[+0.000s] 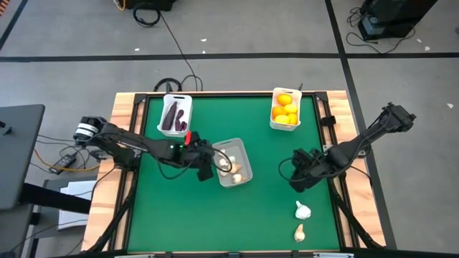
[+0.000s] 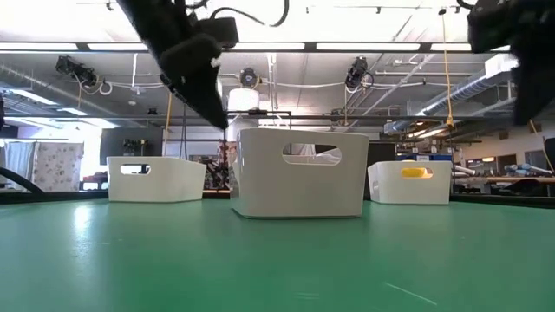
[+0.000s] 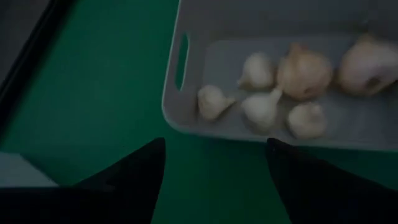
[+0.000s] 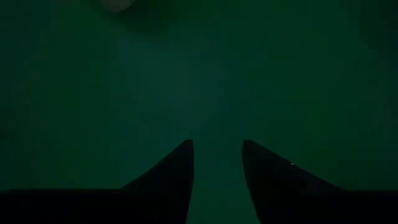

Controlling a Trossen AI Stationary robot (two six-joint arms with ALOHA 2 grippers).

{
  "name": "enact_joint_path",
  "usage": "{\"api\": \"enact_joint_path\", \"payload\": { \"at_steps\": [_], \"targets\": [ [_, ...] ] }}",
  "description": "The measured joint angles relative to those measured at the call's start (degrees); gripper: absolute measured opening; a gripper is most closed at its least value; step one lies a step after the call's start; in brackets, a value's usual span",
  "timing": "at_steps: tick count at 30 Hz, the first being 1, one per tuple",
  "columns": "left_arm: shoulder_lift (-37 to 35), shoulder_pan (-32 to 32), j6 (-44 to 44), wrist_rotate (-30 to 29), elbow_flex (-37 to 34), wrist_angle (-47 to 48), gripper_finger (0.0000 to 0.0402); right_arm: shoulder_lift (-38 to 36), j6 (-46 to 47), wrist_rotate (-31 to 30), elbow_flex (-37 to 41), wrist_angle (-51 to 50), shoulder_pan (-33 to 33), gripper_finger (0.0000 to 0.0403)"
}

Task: Sort produce into baskets
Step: Adjust the gray bin

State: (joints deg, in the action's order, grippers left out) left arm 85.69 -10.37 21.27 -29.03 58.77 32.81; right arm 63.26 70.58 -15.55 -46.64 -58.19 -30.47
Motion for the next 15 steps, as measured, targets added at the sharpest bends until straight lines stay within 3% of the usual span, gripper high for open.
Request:
{"api": "enact_joint_path", "payload": {
  "at_steps": [5,11,15],
  "targets": [
    [2.61,0.15,0.77,-0.03,-5.59,-7.34,0.0284,-0.65,2.4,8.79,-1.24,1.11,-1.62,0.0148],
    [2.91,2.7,4.25,0.1,-8.8,-10.01,0.0284,-0.52,7.27,10.9,-1.28,0.71,-5.13,0.0148],
    [2.91,5.25,-2.16,0.97,-9.61,-15.85,0.0284,-0.54,9.98,11.26,-1.3,0.72,-7.52,0.0147]
  ]
}}
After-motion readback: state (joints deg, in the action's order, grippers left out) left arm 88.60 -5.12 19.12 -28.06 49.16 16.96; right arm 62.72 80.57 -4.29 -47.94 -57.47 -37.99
